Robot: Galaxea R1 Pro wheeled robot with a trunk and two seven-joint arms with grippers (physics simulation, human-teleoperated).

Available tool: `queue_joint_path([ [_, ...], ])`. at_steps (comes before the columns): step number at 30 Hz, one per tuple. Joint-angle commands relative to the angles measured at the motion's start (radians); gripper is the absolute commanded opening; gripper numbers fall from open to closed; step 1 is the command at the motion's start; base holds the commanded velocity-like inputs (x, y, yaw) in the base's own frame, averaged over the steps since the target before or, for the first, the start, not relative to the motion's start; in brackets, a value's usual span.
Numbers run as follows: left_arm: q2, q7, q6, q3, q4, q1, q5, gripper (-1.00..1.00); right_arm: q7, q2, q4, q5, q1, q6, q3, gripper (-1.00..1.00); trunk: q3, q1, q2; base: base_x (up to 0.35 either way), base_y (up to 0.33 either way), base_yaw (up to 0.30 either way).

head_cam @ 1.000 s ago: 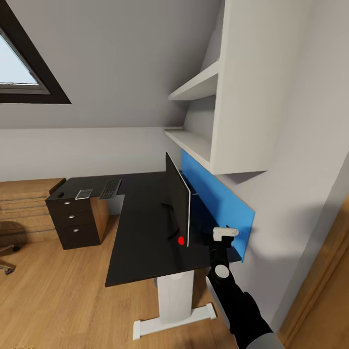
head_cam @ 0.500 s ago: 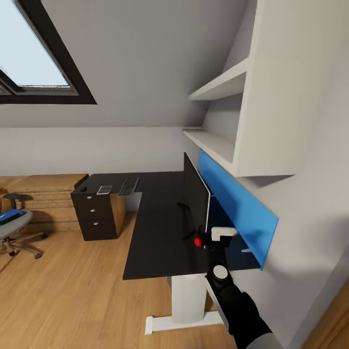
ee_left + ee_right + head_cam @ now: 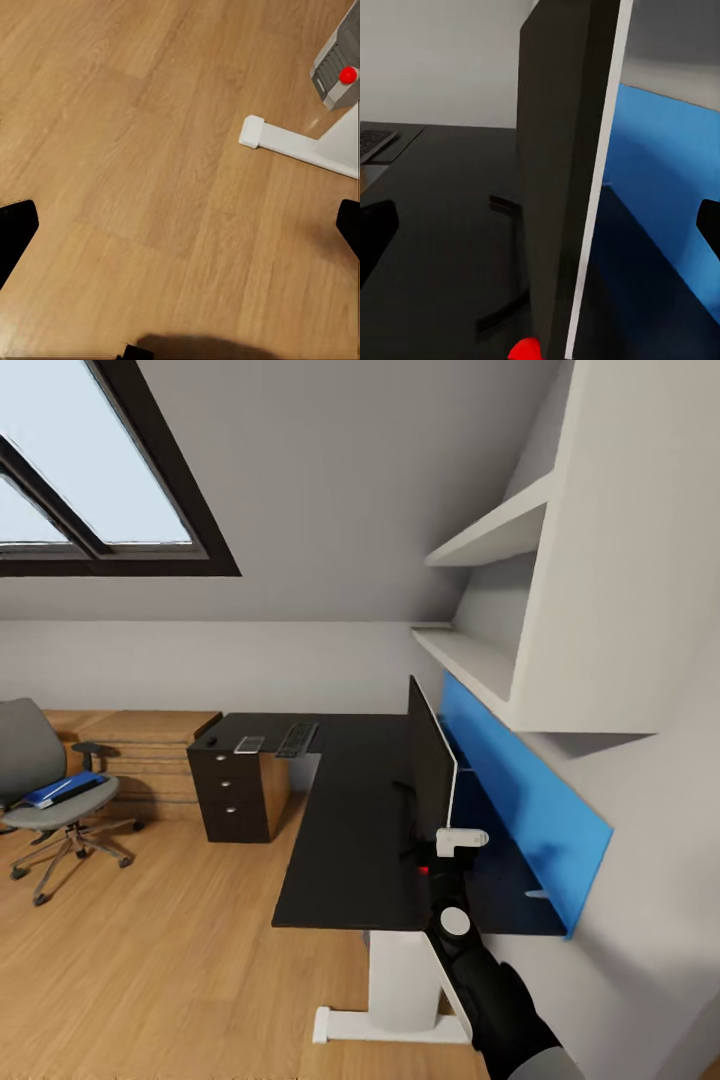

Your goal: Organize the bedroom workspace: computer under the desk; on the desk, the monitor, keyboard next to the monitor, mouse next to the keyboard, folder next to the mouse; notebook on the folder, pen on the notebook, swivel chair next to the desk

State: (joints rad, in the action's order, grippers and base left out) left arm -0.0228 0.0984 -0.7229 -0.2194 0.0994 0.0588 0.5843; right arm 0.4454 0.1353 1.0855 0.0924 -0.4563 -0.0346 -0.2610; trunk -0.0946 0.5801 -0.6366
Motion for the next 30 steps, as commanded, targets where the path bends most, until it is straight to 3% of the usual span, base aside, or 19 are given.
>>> queue_joint_path([
  [1, 0.0, 0.009, -0.003, -0.003, -0.002, 0.001, 0.011, 1.0, 0.006, 0.0, -0.001, 0.007, -0.001, 0.001, -0.001, 1.0, -0.002, 0.0, -0.001, 0.0, -0.292, 0.087],
  [9, 0.0, 0.009, -0.003, -0.003, 0.0, 0.001, 0.011, 1.0, 0.006, -0.002, -0.001, 0.007, -0.001, 0.001, 0.0, 1.0, -0.002, 0.0, -0.001, 0.0, -0.171, 0.033],
  [30, 0.0, 0.009, -0.003, -0.003, -0.002, 0.001, 0.011, 1.0, 0.006, -0.003, 0.0, 0.007, -0.001, 0.001, 0.0, 1.0, -0.002, 0.0, -0.001, 0.0, -0.008, 0.001],
])
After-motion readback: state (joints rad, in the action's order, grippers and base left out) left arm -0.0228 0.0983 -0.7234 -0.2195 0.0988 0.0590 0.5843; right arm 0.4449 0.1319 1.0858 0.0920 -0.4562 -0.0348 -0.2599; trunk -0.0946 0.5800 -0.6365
